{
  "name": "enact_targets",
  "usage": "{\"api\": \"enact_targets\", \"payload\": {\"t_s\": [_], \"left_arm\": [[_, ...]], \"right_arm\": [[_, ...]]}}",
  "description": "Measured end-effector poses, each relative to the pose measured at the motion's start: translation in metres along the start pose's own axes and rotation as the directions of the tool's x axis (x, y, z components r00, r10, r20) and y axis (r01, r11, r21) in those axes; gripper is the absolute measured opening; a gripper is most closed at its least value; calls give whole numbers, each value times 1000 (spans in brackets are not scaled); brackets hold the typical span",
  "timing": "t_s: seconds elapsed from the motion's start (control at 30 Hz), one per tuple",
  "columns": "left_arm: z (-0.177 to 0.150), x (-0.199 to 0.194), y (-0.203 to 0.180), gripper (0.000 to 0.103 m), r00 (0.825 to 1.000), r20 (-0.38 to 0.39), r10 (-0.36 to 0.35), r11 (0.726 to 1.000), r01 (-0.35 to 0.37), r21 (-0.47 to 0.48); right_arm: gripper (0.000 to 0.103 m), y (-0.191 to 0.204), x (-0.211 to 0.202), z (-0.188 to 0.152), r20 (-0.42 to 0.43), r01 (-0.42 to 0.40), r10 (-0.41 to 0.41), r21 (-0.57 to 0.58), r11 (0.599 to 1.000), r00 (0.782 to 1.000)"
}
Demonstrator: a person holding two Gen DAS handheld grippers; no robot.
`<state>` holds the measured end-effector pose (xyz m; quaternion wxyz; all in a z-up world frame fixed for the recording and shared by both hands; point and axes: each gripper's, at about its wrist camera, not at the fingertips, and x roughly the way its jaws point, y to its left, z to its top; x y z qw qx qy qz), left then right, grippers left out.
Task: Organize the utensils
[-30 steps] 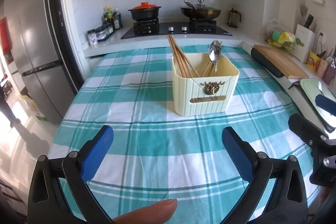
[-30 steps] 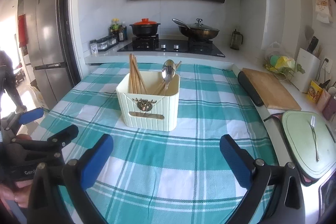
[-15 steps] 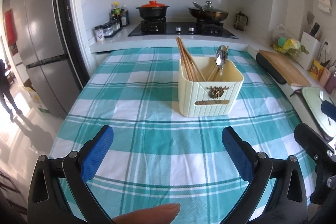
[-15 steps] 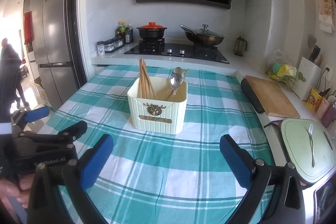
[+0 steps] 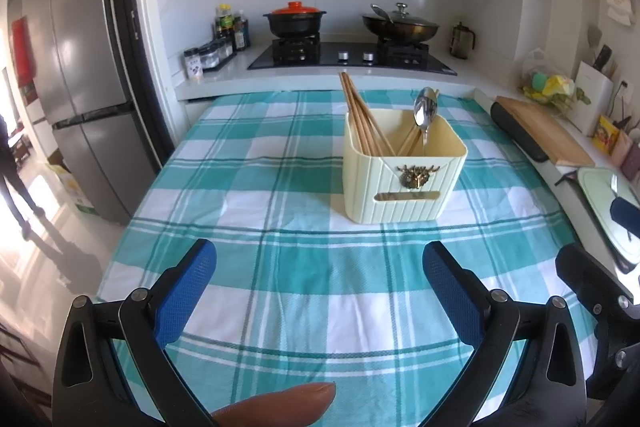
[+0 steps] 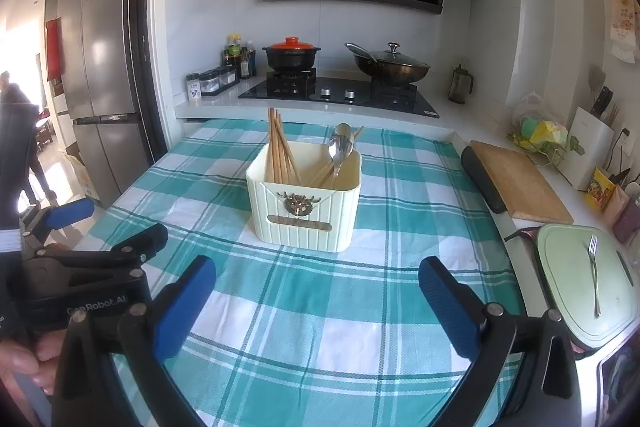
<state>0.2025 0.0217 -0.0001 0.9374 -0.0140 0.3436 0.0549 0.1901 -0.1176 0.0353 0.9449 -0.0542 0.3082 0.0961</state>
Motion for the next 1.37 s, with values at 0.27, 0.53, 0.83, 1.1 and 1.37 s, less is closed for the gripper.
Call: {"api": "enact_targets", "payload": {"t_s": [0.27,0.53,0.83,1.1,1.37], "left_arm": [[0,-3,-1,103,1000,5,6,1000,-6,11],[1,-4,-1,103,1000,1,-7,1000,7,7],[1,-4,-2,103,1000,0,-11,1000,11,11],[1,-4,-3,102,1000,-5,-15,1000,15,12],[-1,-9,-7,102,1000,18,-15,999,15,37]], "right_arm": [[103,4,-1,1,-2,0,0,-9,1000,1000],[103,4,-1,2,-4,2,-2,-12,1000,1000],[103,4,-4,4,1,2,-2,-17,1000,1000],[103,5,-4,5,0,3,-3,-18,1000,1000],[103,0,-2,0,-13,1,-2,-9,1000,1000]]}}
